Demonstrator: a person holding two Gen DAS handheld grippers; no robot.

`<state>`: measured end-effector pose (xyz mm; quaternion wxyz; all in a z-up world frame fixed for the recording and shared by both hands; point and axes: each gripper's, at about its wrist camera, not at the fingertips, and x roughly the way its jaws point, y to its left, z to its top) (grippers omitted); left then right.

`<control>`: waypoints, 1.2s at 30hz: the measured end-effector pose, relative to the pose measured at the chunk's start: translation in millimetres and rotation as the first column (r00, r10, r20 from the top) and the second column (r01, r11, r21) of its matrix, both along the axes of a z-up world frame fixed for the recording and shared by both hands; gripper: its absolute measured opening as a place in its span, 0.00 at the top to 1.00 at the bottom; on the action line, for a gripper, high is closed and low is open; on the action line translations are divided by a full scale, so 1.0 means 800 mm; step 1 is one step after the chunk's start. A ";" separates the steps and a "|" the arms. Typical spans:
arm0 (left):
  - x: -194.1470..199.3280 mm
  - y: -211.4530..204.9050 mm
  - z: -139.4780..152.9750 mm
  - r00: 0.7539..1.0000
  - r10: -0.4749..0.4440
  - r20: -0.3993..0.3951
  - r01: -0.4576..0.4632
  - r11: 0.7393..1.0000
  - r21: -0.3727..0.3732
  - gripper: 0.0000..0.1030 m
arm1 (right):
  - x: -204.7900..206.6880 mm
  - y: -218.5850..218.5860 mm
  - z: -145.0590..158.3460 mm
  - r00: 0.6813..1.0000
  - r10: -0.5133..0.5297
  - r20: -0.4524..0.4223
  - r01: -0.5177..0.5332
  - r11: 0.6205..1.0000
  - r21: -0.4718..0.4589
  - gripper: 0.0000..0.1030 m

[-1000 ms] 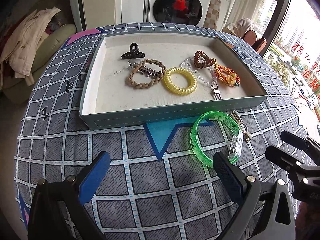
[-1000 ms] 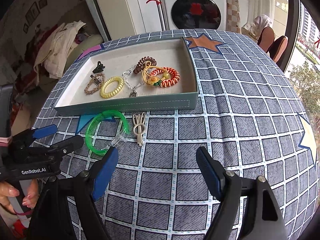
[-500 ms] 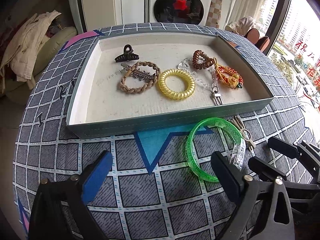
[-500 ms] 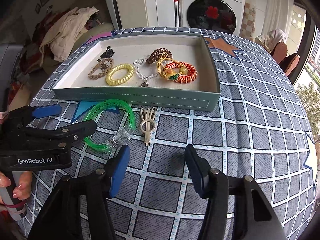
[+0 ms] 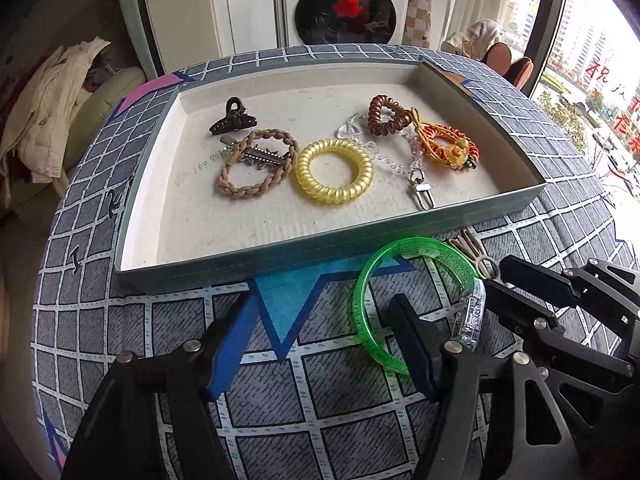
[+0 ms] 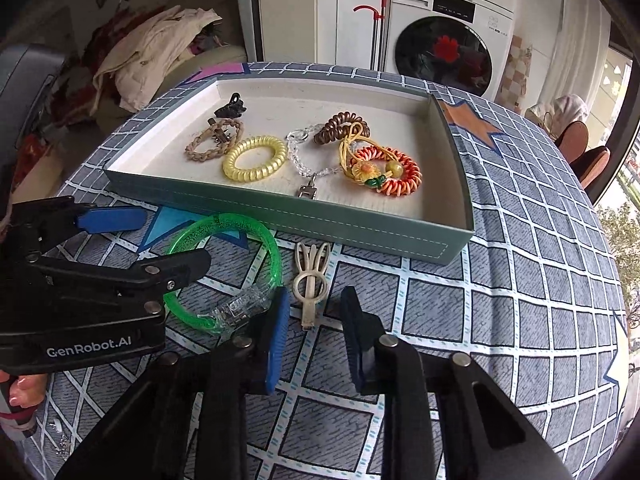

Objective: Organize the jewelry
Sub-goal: 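Grasp the white bunny clip with the right tool while the left tool grasps the green bangle, then carry the bunny clip and green bangle over the tray with both tools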

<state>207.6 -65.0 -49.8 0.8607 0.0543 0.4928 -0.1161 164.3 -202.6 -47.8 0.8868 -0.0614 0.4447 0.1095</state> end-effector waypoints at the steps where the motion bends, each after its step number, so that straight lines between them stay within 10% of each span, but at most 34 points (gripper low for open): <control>1: 0.000 -0.002 0.001 1.000 -0.009 -0.001 0.009 1.000 -0.001 0.23 | 0.000 0.002 0.000 1.000 0.004 0.000 -0.004 1.000 0.001 0.82; 10: -0.002 -0.010 0.004 0.999 -0.038 -0.002 0.038 0.999 0.003 0.33 | -0.005 -0.003 0.002 1.000 -0.020 -0.007 0.020 1.000 0.001 0.83; 18: -0.005 -0.018 0.006 0.997 -0.080 -0.001 0.080 0.997 0.001 0.70 | -0.011 -0.020 0.012 0.997 -0.073 -0.021 0.074 0.995 0.071 0.83; 36: -0.025 0.016 0.034 0.998 -0.060 0.036 0.063 0.993 -0.099 0.74 | -0.031 -0.039 0.031 0.990 -0.138 -0.040 0.143 0.978 0.153 0.83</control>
